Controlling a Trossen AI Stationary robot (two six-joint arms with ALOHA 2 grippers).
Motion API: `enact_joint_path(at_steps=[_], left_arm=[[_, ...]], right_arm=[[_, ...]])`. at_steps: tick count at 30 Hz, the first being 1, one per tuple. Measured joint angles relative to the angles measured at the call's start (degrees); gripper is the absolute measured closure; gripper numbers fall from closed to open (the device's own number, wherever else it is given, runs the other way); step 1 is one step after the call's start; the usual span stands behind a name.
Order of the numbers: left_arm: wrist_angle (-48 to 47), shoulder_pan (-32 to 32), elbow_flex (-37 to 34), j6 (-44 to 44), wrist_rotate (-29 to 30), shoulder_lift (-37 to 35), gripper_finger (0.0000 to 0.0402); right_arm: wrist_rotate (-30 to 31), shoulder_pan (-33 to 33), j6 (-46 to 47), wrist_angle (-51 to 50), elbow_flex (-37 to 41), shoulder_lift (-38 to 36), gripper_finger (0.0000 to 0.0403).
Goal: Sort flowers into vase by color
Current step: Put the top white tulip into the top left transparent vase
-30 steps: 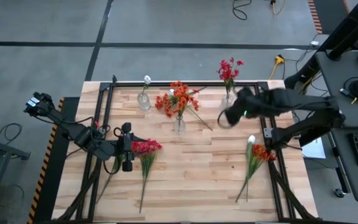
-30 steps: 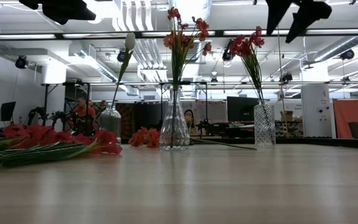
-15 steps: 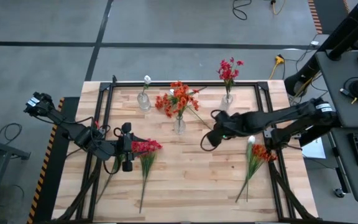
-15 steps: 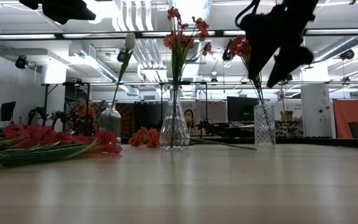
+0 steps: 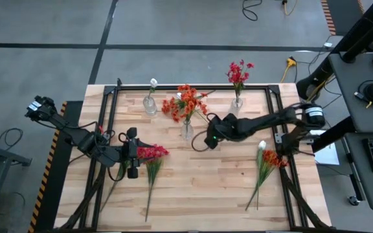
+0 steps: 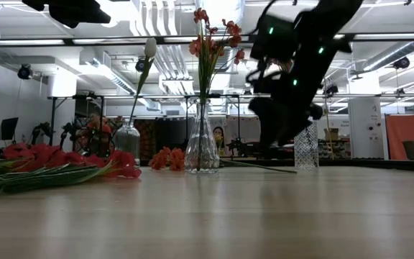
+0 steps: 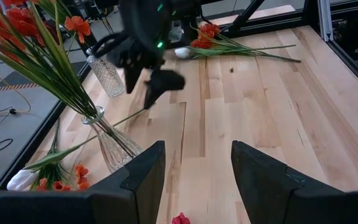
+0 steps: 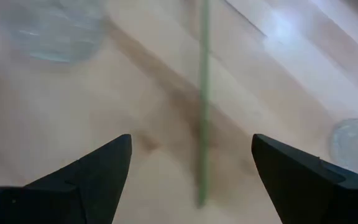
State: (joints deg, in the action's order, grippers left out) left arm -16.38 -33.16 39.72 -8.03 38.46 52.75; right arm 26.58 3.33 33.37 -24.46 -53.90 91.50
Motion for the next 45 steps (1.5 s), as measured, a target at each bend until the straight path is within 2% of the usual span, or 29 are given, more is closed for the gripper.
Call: enact_joint_path(at_steps=[8, 13, 20, 35, 45], left_arm=[[-0.4, 0.0, 0.0, 0.0, 0.0, 0.2, 0.0234], [-0.4, 0.0, 0.0, 0.0, 0.0, 0.2, 0.0234], [-0.6, 0.0, 0.0, 0.0, 0.0, 0.2, 0.0234], [-0.5, 0.0, 0.0, 0.0, 0.0, 0.2, 0.0234], [-0.5, 0.0, 0.0, 0.0, 0.0, 0.2, 0.0234]], right_arm=[[-1.2, 3.9, -8.1, 12.1, 0.7, 5.7, 0.0079], [-1.2, 6.2, -11.1, 15.9, 0.7, 8.8, 0.0090], [-1.3, 7.1, -11.4, 17.1, 0.6, 11.1, 0.0162], [-1.0, 7.1, -8.9, 16.2, 0.7, 11.0, 0.0382], [0.1, 6.8, -6.6, 15.3, 0.8, 10.1, 0.0390]])
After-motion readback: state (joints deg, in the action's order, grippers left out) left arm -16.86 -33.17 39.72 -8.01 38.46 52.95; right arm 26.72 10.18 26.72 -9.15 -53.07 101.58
